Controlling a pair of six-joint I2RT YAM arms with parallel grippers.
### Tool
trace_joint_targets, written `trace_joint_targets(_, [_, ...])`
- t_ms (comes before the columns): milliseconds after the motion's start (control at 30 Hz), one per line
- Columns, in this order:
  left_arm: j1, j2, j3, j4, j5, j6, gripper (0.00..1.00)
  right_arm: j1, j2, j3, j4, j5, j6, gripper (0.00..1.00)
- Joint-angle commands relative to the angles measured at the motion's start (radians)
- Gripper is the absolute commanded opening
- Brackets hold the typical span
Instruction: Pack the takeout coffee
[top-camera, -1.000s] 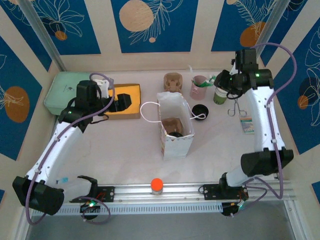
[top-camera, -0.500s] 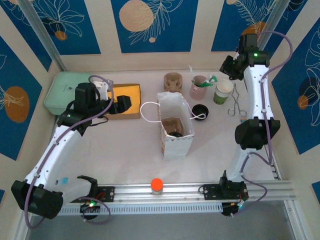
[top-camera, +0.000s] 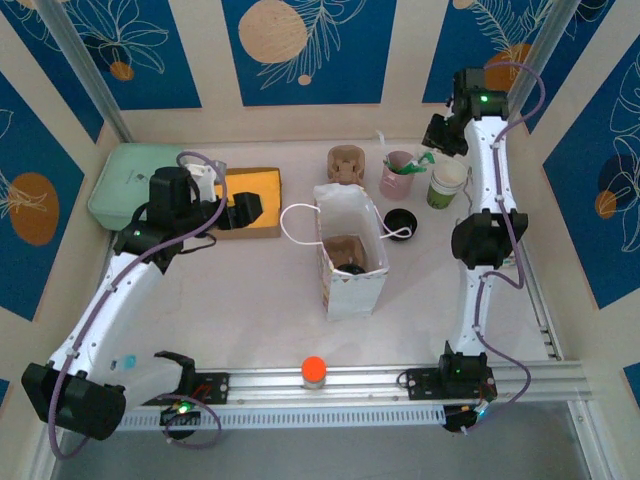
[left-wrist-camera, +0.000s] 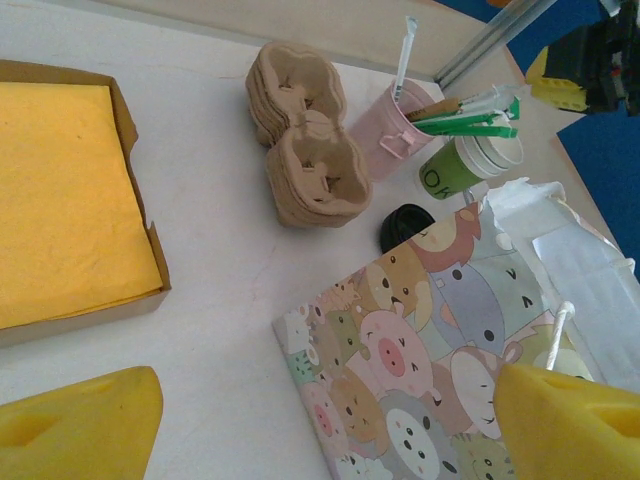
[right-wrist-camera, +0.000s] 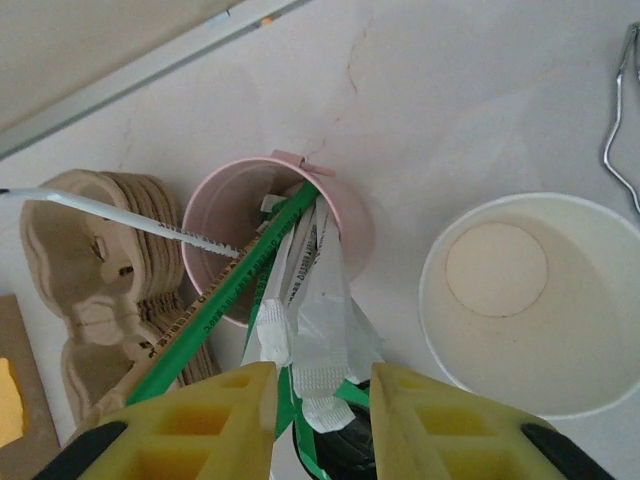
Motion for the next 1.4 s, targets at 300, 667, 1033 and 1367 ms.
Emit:
trace_joint_targets(300, [0.012, -0.009, 0.005, -0.009, 0.005, 0.012, 0.86, 0.018, 0.066, 0.057, -0.012, 0.027, -0.045, 0.31])
trace_joint_targets(667, [0.013, 0.005, 0.021, -0.009, -0.002, 0.019, 0.86, 0.022, 0.079, 0.067, -0.006, 0.057, -0.053, 0.1])
trace_joint_targets(1033, [0.011, -0.01, 0.029, -0.023, -0.017, 0.032, 0.86, 0.059, 0.038, 0.081, -0.004, 0.13, -0.076, 0.0])
trace_joint_targets(1367, [0.012, -0.022, 0.034, -0.031, -0.026, 0.037, 0.86, 0.081, -0.05, 0.06, -0.001, 0.175, -0.084, 0.0])
